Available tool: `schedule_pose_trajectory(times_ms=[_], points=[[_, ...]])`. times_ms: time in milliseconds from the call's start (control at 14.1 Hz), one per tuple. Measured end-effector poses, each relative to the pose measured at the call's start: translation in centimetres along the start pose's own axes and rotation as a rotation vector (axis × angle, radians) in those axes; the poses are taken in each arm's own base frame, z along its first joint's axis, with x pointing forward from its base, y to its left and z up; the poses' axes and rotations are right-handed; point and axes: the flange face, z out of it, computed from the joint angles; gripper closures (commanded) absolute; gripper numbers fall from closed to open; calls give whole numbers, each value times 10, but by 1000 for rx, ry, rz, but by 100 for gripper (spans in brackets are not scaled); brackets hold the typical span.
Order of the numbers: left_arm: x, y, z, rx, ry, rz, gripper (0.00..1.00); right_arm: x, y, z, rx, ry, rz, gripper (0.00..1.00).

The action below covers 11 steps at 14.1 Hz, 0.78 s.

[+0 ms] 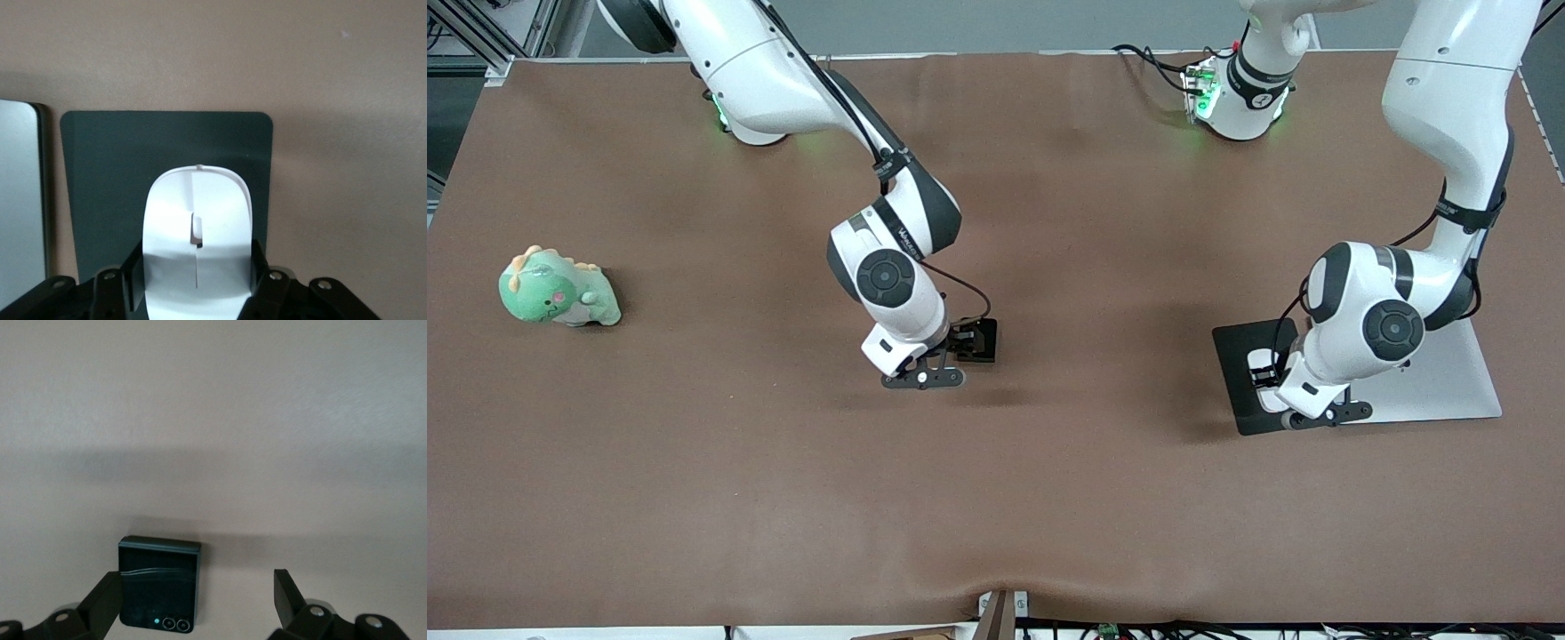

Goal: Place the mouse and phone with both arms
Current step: 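Lower the mouse onto the pad while the right gripper descends on the phone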

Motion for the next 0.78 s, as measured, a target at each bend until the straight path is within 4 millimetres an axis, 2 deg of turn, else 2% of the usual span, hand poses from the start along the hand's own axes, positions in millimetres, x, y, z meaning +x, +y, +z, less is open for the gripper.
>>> schedule_pose_trajectory(times_ms=[356,783], points=[[-8,-24,25,0,37,-7,56,-12,-20,29,13,23,-7,0],[-11,-22,44,-12,39,-2,56,-15,-28,48,5,24,-11,0]])
